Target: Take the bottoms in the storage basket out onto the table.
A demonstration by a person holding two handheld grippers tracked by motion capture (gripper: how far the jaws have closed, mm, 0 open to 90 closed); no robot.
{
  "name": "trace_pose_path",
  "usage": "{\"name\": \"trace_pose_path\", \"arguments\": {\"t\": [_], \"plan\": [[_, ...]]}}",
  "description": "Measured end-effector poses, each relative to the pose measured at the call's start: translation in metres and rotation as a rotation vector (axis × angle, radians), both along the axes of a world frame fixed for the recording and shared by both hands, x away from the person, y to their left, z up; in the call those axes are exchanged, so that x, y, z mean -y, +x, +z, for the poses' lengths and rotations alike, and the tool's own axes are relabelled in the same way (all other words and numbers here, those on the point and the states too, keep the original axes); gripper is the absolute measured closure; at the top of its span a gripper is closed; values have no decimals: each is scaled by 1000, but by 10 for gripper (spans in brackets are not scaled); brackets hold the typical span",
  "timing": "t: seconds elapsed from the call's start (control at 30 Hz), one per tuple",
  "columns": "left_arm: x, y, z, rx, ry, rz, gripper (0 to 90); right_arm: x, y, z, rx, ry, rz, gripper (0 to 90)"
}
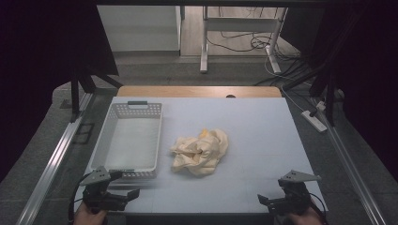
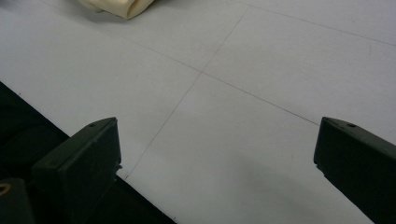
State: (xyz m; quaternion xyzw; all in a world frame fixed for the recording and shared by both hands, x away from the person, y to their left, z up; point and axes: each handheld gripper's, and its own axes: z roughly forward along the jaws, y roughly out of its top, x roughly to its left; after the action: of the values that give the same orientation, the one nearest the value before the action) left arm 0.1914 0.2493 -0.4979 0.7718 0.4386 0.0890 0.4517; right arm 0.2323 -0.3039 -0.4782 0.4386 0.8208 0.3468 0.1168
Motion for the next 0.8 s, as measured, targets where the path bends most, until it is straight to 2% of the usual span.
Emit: {"name": "trace_pose_path", "arguments": {"t": [0.1,0.6,0.8], "plan": [[-2,-2,-1,3,15,13,0,0,0,0,0,0,0,11],[-13,-8,0,-7,27,35,0,0,0,0,0,-2,-1,11],[-10,-9,0,-18,75,21,0,0,-1,0,4,1,-4,11]]}}
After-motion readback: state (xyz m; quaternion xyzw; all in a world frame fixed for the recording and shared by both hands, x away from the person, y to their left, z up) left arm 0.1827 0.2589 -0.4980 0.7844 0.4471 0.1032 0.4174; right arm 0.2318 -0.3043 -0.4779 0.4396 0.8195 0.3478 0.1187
